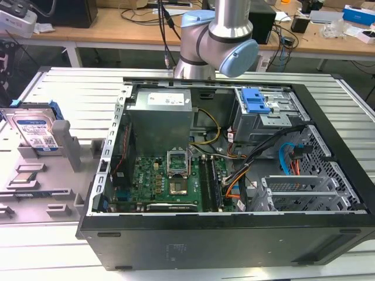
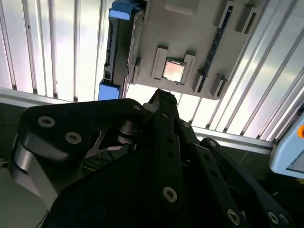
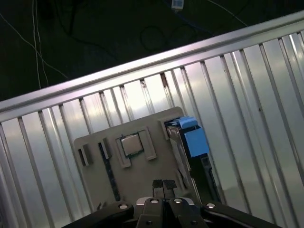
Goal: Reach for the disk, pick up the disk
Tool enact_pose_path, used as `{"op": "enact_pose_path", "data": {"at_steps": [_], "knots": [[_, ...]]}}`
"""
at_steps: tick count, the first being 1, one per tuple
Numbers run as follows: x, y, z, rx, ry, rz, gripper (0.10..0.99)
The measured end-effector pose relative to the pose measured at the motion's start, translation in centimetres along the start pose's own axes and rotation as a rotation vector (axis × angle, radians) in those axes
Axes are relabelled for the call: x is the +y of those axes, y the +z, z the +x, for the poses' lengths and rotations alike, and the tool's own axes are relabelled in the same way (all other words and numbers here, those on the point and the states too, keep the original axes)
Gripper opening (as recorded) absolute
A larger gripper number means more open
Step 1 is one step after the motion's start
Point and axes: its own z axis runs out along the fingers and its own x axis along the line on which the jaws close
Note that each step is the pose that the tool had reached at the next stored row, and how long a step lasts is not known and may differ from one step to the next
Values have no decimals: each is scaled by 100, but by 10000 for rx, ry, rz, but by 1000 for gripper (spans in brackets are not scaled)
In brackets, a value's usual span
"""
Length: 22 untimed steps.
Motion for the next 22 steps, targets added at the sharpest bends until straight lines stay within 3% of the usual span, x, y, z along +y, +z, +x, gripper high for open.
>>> {"op": "enact_pose_path", "data": {"at_steps": [7, 22], "knots": [[0, 0, 0, 38, -1009, 0, 106], [0, 0, 0, 98, -2563, 2, 106]]}}
